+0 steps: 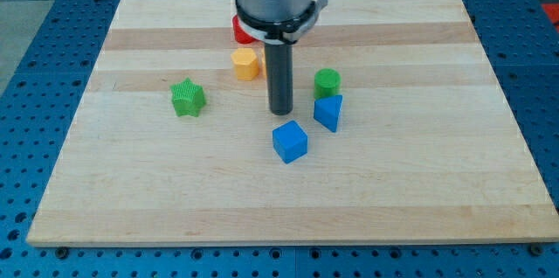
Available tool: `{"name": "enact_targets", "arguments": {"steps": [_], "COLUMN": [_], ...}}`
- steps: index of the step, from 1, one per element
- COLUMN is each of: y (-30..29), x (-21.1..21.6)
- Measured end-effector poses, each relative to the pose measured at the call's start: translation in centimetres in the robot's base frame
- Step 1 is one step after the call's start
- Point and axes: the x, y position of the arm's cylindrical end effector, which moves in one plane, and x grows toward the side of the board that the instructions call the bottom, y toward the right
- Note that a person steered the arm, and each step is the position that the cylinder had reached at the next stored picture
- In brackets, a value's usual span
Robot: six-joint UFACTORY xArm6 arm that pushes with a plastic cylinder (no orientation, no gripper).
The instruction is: Slide the blue triangle closer to the blue cube
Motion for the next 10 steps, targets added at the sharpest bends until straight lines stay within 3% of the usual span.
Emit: {"name": "enact_targets", "arguments": {"steps": [3,4,6,10], "y": [10.1,10.6,9.9,3.8], "x": [0.5,0.5,3.5,3.8]}}
